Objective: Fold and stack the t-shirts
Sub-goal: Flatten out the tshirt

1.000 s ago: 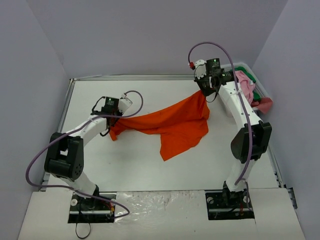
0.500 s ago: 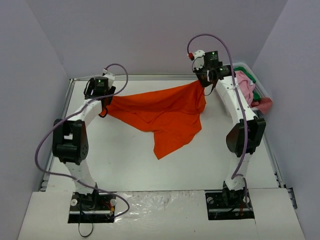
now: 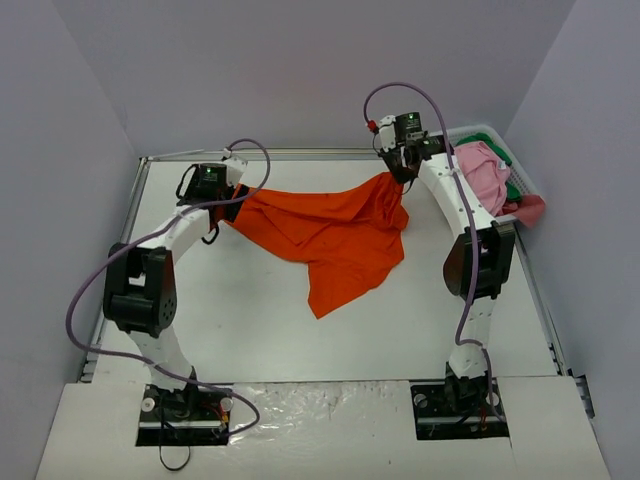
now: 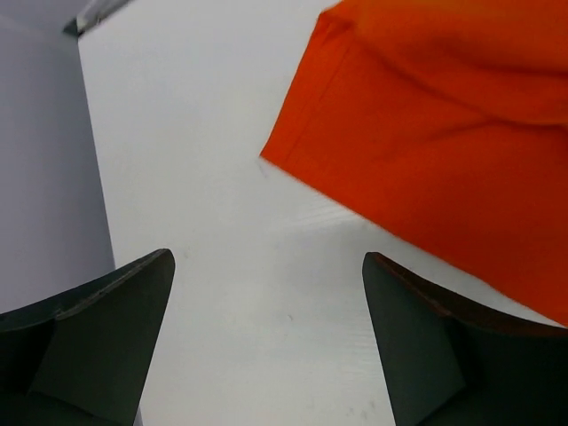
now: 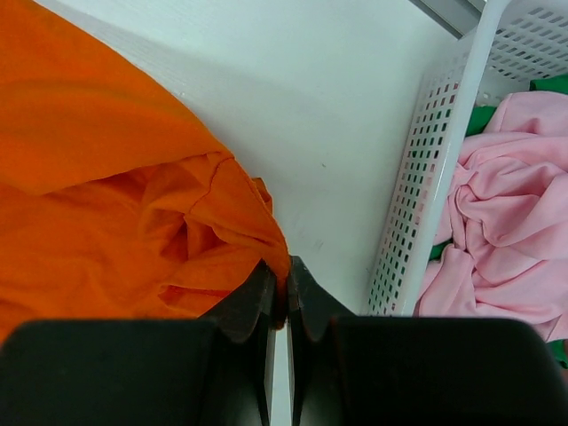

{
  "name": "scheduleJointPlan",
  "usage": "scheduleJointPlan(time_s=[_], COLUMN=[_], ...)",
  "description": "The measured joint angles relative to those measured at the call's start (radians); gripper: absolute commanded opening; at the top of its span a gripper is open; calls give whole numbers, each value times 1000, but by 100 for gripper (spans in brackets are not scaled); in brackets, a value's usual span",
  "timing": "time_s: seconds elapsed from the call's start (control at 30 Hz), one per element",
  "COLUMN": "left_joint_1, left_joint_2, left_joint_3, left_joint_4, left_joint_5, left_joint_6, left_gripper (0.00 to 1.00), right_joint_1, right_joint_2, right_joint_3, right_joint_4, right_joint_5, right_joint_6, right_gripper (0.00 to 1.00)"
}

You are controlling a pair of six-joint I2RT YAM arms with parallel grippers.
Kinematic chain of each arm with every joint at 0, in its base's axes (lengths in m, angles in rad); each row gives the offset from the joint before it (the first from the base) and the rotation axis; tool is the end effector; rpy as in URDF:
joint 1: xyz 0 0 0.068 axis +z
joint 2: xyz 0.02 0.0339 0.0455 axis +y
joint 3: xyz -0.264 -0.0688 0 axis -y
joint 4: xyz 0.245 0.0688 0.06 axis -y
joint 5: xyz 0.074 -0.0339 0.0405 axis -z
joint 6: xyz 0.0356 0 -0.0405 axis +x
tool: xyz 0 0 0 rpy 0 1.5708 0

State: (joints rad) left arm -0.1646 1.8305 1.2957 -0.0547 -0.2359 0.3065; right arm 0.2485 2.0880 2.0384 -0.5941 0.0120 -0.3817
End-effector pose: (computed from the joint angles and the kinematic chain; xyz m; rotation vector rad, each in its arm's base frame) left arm 0.4151 -0.0605 0.2350 0.3705 2.1289 0.3366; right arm 0.4711 0.1191 0.3250 -0.6804 2.1088 -0.0870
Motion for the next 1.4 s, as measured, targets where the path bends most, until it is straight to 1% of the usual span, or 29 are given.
scheduleJointPlan(time_s=[0.13, 0.23, 0.37, 0.43, 0.5, 0.63, 0.77, 1.03, 1.07, 1.2, 1.4], left_joint_1=[-45, -108, -220, -270, -298, -306, -306, -314, -315, -327, -340], left_joint_2=[-130, -171, -124, -75, -28, 29, 53, 80, 89, 125, 165], left_joint_3=[0, 13, 30, 37, 41, 51, 71, 84, 86, 98, 100], left_joint_4=[-19, -56, -134, -179, -218, -280, -299, -285, -283, -268, -232], left_joint_5=[209, 373, 506, 551, 578, 589, 581, 566, 565, 539, 485], left_joint_6=[12, 56, 145, 191, 228, 280, 310, 323, 323, 323, 322], left_gripper=[80, 76, 72, 68, 66, 63, 62, 60, 59, 56, 54], right_joint_1=[7, 11, 15, 15, 15, 15, 15, 15, 15, 15, 15], right_joint_2=[0, 0, 0, 0, 0, 0, 0, 0, 0, 0, 0], right_joint_3=[-2, -13, -31, -46, -62, -83, -84, -84, -84, -85, -89], right_joint_4=[1, 1, 2, 4, 5, 4, 5, 7, 7, 7, 7], right_joint_5=[8, 11, 11, 12, 12, 13, 15, 15, 15, 15, 15], right_joint_6=[0, 1, 0, 0, 0, 0, 0, 0, 0, 0, -1], right_gripper=[0, 0, 0, 0, 0, 0, 0, 0, 0, 0, 0])
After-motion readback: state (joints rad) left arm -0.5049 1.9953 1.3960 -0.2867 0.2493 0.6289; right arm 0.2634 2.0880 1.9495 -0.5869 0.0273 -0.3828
